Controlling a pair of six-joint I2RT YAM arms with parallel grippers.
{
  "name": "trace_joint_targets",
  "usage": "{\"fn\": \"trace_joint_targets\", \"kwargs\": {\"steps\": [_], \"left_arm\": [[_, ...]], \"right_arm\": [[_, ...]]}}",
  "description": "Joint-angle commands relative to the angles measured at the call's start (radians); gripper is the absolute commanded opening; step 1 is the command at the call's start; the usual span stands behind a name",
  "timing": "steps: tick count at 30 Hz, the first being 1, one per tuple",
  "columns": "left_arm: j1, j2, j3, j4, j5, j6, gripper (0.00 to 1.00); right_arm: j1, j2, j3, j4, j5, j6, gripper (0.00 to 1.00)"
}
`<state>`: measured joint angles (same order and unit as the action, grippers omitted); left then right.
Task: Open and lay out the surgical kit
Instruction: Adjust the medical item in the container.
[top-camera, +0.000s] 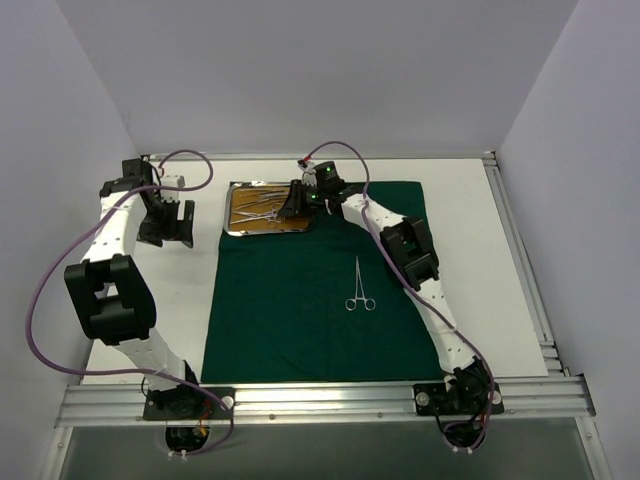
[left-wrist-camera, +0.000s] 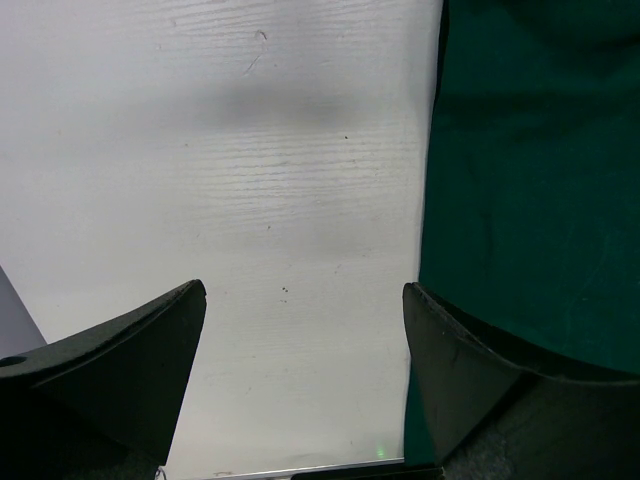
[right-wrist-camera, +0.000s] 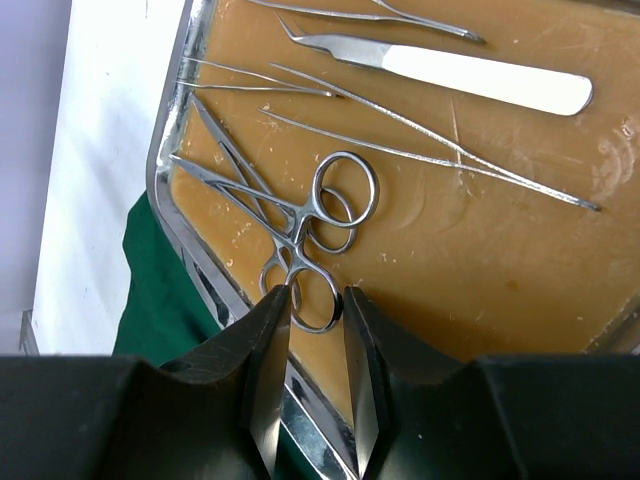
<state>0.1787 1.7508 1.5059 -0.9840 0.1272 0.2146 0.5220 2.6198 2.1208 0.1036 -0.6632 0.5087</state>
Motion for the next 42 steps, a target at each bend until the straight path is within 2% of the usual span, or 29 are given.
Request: {"fn": "trace_joint_targets", "kwargs": {"steps": [1, 7, 12, 23, 33, 38, 42], "left_arm": [[0.010, 0.001, 0.031, 0.008, 0.000, 0.006, 0.89], [0.010, 0.001, 0.036, 0.010, 0.003, 0.006, 0.89], [0.010, -0.005, 0.030, 0.011, 0.000, 0.008, 0.89], [0.011, -0.002, 0.043, 0.011, 0.015, 0.011, 0.89], [-0.008, 0.024, 0.117, -0.025, 0.104, 0.022, 0.88], [-0.053, 0.041, 0.155, -0.035, 0.095, 0.022, 0.88], [-0.054, 0.036, 0.154, -0.036, 0.092, 0.023, 0.88]], "right_arm": [[0.003, -0.037, -0.044, -0.097, 0.010, -0.028, 0.25], [0.013, -0.024, -0.045, -0.101, 0.022, -0.047, 0.13], [0.012, -0.021, -0.055, -0.062, 0.010, -0.018, 0.00], [0.001, -0.147, -0.082, 0.001, -0.015, 0.065, 0.00], [-0.016, -0.319, -0.318, 0.160, 0.037, 0.172, 0.00], [-0.042, -0.383, -0.442, 0.280, 0.039, 0.255, 0.00], [-0.053, -0.420, -0.482, 0.295, 0.074, 0.263, 0.00]]}}
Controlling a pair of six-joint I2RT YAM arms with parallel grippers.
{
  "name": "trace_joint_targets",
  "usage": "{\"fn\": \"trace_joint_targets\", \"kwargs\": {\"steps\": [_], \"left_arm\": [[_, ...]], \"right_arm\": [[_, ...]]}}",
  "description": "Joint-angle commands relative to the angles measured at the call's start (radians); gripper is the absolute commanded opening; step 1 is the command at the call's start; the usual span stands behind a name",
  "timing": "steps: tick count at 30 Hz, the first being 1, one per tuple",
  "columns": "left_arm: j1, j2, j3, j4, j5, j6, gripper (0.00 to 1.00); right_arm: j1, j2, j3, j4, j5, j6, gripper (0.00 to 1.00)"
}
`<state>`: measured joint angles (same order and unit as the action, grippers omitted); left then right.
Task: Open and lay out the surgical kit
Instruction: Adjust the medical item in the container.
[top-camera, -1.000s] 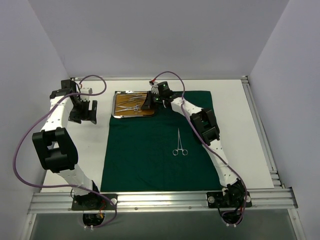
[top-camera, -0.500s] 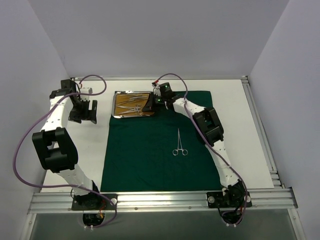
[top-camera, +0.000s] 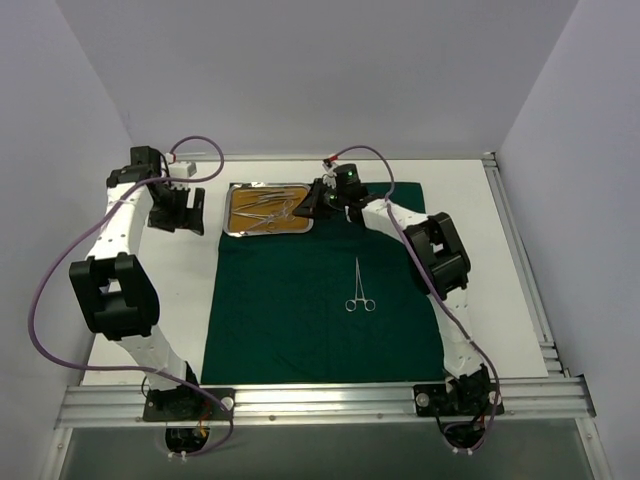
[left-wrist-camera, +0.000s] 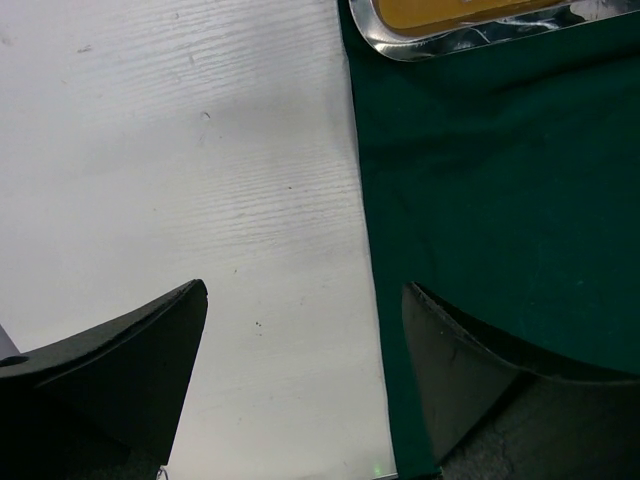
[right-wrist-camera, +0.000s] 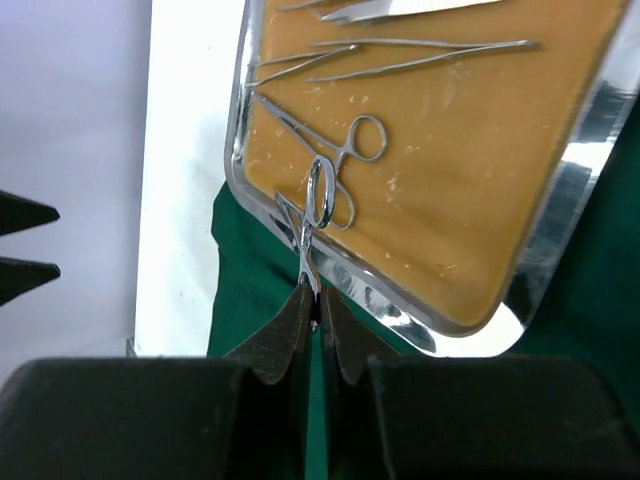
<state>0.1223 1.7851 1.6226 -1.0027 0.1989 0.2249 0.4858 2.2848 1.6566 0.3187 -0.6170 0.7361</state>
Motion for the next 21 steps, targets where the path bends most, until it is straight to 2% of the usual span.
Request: {"fn": "trace_joint_targets", "kwargs": {"steps": [1, 5, 13, 21], "left_arm": [[0.002, 0.000, 0.036, -0.017, 0.022, 0.011, 0.88], [0.000, -0.007, 0.030, -0.016, 0.031, 0.013, 0.88], [-0.004, -0.006, 0.031, -0.014, 0.033, 0.013, 0.88], [-0.004, -0.009, 0.026, -0.014, 0.033, 0.010, 0.88]], "right_arm": [[-0.018, -0.091, -0.024, 0.083, 0.030, 0.045, 0.00], [-0.026, -0.123, -0.079, 0.127, 0.023, 0.083, 0.00], [-0.052, -0.248, -0.302, 0.128, 0.105, 0.103, 0.00], [-0.049, -0.248, -0.374, 0.108, 0.169, 0.128, 0.00]]}}
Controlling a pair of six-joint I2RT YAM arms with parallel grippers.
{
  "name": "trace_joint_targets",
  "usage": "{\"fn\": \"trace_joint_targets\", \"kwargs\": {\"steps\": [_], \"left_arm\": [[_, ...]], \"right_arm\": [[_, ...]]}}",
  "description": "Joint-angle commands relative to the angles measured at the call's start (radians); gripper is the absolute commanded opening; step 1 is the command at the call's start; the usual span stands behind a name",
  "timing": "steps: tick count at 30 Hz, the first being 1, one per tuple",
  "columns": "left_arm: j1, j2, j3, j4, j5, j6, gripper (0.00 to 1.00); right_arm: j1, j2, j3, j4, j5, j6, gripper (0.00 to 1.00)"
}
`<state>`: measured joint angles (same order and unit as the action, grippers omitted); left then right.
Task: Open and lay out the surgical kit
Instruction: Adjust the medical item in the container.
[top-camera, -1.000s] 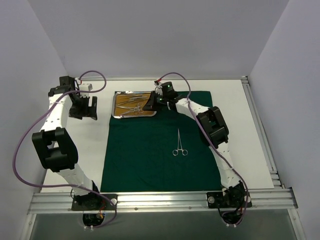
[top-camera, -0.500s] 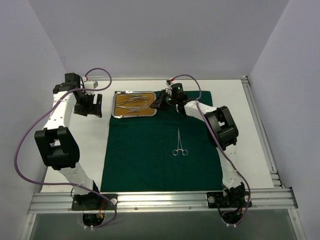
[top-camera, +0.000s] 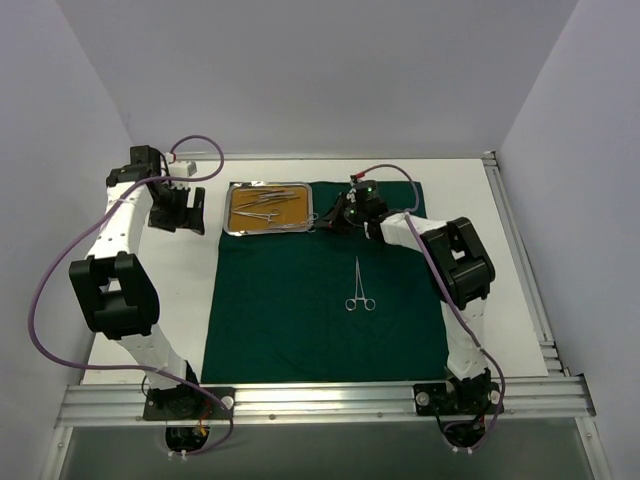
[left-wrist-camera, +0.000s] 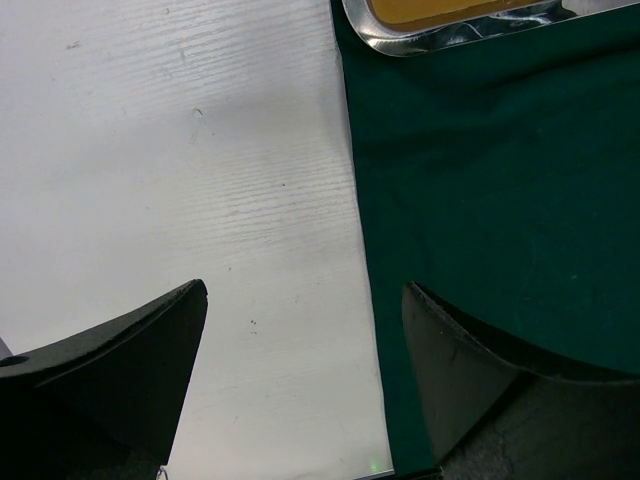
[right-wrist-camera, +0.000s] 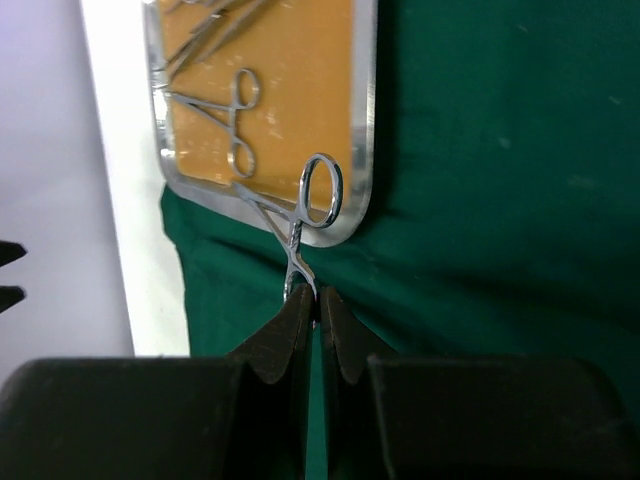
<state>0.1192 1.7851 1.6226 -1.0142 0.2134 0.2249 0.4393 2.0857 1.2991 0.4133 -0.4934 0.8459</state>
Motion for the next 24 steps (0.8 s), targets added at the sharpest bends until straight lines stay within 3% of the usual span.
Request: {"fn": "trace_joint_targets", "kwargs": {"steps": [1, 13, 24], "left_arm": [[-0.001, -0.010, 0.025, -0.003, 0.017, 0.010, 0.88], [-0.001, -0.012, 0.020, 0.000, 0.014, 0.010, 0.88], [-0.001, -0.012, 0.016, 0.000, 0.010, 0.011, 0.88]], "right_arm": [[-0.001, -0.044, -0.021, 0.004, 0.050, 0.018, 0.00], [0.021, -0.038, -0.046, -0.070, 0.065, -0.002, 0.00], [0.039, -0.064, 0.089, -0.280, 0.144, -0.183, 0.26]]}}
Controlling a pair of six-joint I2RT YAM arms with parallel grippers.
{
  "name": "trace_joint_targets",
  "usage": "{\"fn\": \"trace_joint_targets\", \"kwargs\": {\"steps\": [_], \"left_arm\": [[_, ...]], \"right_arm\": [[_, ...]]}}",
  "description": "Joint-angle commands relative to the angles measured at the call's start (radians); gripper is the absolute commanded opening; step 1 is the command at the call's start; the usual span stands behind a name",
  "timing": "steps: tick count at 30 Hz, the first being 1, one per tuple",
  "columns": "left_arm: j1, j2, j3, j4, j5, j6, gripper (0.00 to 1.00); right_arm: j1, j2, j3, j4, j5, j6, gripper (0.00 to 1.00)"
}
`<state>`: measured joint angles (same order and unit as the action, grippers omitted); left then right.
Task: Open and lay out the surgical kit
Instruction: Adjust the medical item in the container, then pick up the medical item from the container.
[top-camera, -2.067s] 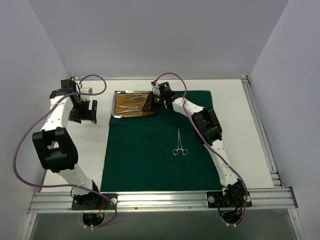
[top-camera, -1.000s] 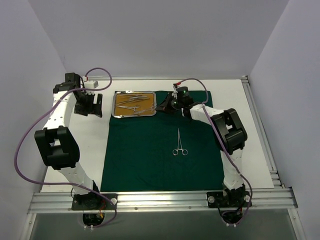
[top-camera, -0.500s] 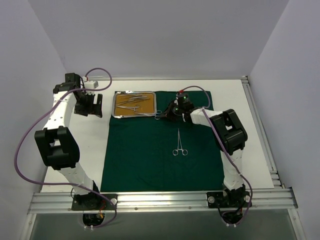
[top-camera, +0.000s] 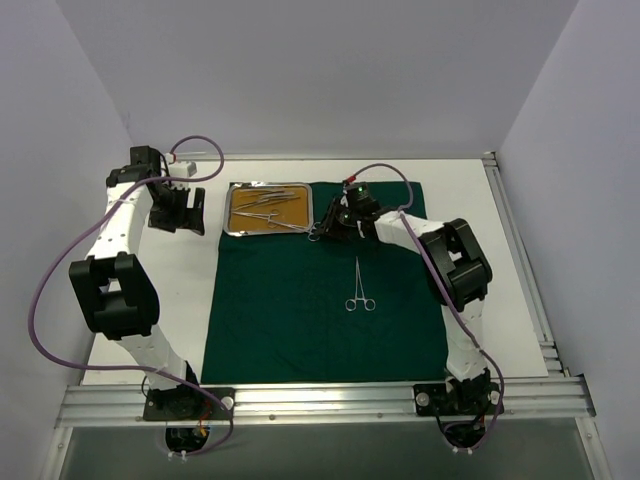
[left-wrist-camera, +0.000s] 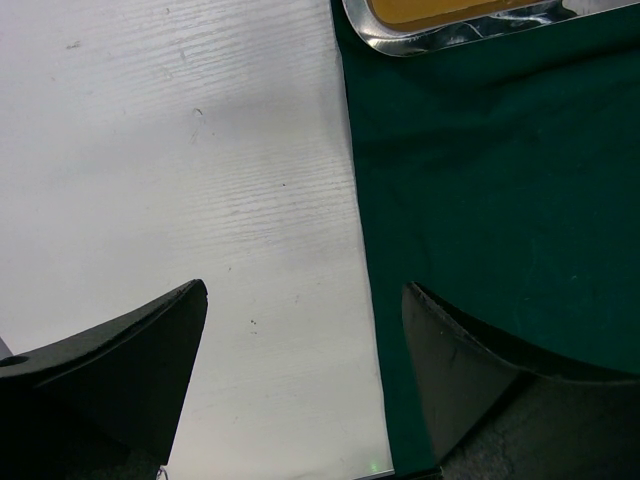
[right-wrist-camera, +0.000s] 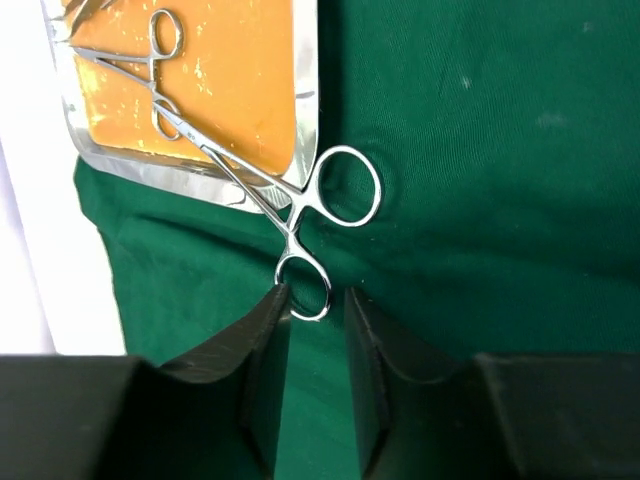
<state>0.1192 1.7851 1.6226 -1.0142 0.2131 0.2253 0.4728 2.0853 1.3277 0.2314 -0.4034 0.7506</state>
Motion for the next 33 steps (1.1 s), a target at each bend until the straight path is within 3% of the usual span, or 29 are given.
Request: {"fn": "trace_joint_targets", "kwargs": {"steps": [1, 8, 15, 18, 22, 33], "left_arm": [[-0.001, -0.012, 0.017, 0.000, 0.008, 0.011, 0.88], [-0.001, -0.013, 0.016, -0.001, 0.008, 0.013, 0.88], [-0.001, -0.024, 0.010, -0.006, 0.000, 0.013, 0.88], [-0.001, -0.032, 0.008, -0.007, -0.009, 0.017, 0.88], [-0.001, -0.032, 0.006, -0.007, -0.009, 0.014, 0.88], [-0.001, -0.033, 0.000, -0.006, -0.009, 0.013, 0.88]], "right_arm": [[0.006, -0.070, 0.074, -0.142, 0.061, -0.135, 0.28], [0.038, -0.010, 0.313, -0.418, 0.146, -0.460, 0.36], [0.099, 0.224, 0.739, -0.696, 0.178, -0.848, 0.22], [0.102, 0.269, 0.786, -0.715, 0.124, -0.927, 0.23], [0.108, 0.303, 0.838, -0.725, 0.035, -0.979, 0.21], [0.119, 0.377, 0.866, -0.698, 0.078, -0.950, 0.17]]}}
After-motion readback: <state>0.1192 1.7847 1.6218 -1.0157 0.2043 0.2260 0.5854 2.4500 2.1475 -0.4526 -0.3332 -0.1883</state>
